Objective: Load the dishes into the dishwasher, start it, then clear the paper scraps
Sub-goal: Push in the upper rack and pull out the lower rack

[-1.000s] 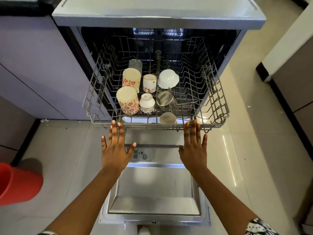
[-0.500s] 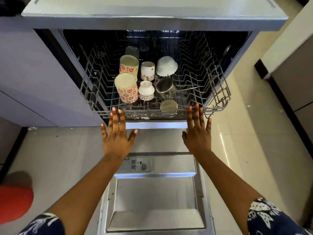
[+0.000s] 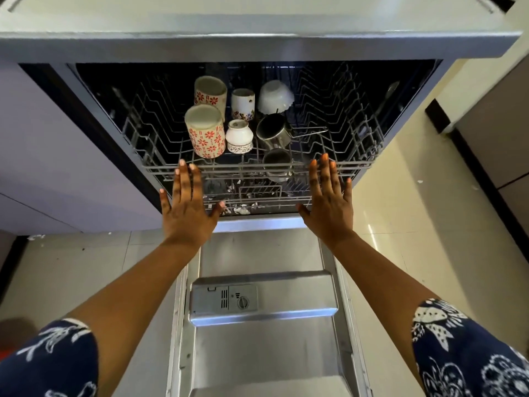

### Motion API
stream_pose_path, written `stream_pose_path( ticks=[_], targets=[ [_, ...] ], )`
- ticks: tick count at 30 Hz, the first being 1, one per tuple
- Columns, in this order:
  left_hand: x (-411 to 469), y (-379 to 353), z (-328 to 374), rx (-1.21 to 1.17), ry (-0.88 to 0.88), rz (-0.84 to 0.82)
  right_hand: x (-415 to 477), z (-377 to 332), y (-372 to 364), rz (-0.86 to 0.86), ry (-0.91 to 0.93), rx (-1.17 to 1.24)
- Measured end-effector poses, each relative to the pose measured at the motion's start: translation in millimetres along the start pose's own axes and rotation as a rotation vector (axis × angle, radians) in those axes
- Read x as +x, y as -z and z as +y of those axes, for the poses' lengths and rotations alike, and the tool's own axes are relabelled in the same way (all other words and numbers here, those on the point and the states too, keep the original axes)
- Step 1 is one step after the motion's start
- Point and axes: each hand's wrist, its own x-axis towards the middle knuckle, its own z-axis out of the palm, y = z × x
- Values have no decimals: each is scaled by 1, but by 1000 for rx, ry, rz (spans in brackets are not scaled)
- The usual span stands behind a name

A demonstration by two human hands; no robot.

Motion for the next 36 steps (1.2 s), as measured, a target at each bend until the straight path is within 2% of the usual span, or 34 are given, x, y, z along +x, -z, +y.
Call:
stream_pose_path(
  ticks=[5,12,16,29,34,36],
  targets=[
    [17,0,0,10,-44,59,24,7,3,-6,29,-2],
    [62,3,1,51,-8,-29,64,9,5,-87,45,19],
    [69,2,0,69,-60,18,77,14,5,-89,28,-12],
    [66,9,2,37,-73,19,76,10,12,-133,24,-18],
    [38,4,-1,60,-237,89,41,10,6,49,33,25],
    [21,-15,0,34,-288,17,17,13,-16,-31,16,27]
  ],
)
